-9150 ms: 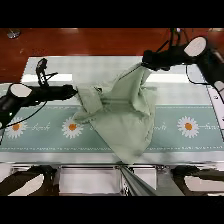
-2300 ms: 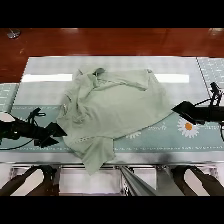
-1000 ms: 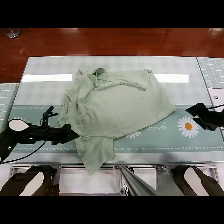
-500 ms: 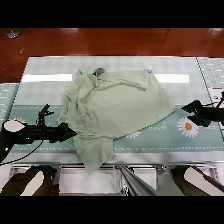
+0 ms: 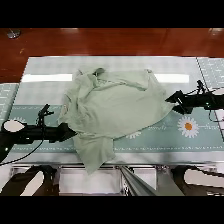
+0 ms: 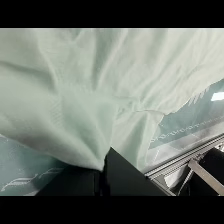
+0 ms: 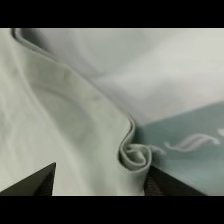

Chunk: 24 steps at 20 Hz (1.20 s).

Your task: Fold the shirts.

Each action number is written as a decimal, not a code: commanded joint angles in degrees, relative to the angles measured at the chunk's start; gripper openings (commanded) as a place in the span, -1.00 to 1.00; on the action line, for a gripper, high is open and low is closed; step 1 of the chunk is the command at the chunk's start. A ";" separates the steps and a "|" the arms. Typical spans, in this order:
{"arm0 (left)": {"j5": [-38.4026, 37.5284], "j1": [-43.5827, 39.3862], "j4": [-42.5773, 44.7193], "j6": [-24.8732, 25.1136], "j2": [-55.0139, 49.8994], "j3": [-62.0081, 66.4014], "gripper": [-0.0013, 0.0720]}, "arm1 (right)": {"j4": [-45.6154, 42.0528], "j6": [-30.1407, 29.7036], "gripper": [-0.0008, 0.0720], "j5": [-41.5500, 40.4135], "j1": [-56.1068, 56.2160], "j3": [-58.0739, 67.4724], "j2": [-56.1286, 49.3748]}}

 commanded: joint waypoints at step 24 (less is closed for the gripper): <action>-8.41 0.15 28.46 -6.49 0.68 94.07 -0.91 | -21.90 4.04 -0.92 16.15 2.01 60.70 40.98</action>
